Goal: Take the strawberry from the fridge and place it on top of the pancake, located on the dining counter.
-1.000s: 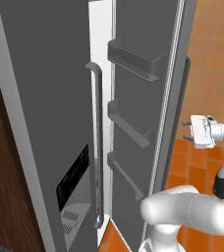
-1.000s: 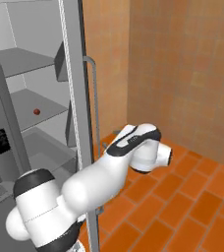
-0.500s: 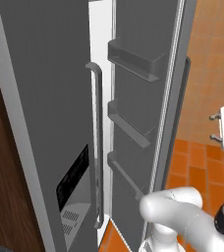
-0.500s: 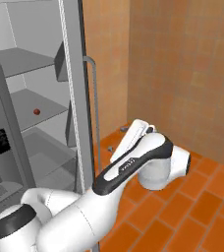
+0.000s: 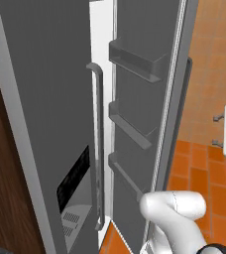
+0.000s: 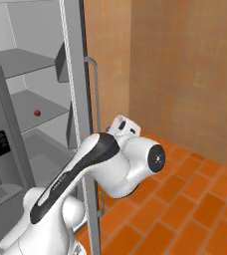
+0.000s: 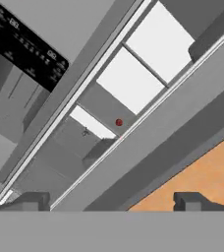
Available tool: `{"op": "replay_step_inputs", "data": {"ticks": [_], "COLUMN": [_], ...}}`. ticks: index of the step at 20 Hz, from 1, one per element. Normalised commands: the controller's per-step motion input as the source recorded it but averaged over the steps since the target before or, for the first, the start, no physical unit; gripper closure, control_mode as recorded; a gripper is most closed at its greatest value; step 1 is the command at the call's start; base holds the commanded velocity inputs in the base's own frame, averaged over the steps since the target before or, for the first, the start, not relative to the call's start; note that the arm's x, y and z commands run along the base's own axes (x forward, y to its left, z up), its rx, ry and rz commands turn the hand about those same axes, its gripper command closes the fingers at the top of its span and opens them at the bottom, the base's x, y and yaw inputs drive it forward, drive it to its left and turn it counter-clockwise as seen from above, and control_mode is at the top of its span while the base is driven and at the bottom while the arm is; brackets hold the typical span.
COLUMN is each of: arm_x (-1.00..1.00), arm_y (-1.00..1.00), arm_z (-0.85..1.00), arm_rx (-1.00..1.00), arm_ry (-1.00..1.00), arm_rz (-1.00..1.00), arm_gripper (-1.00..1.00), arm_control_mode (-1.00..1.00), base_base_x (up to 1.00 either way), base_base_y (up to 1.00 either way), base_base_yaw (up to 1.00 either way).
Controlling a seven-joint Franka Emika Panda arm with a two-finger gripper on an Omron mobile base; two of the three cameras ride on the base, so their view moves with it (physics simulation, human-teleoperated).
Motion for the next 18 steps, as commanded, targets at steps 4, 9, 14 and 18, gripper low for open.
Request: {"op": "replay_step_inputs", "data": {"ticks": [4, 9, 14, 18], "arm_x": [0.0, 0.06, 0.19, 0.21], "arm_y": [0.69, 0.83, 0.72, 0.16], "arm_z": [0.02, 0.01, -0.26, -0.09], "arm_rx": [-0.43, -0.45, -0.3, -0.08], "arm_ry": [0.0, 0.02, 0.0, 0.03], "arm_rz": [-0.29, -0.29, -0.21, -0.08], "arm_gripper": [-1.0, -1.0, -1.0, -1.0], "arm_control_mode": [-1.0, -1.0, -1.0, -1.0], "base_base_x": [0.0, 0.0, 0.0, 0.0], "base_base_y": [0.0, 0.0, 0.0, 0.0], "base_base_yaw": [0.0, 0.0, 0.0, 0.0]}}
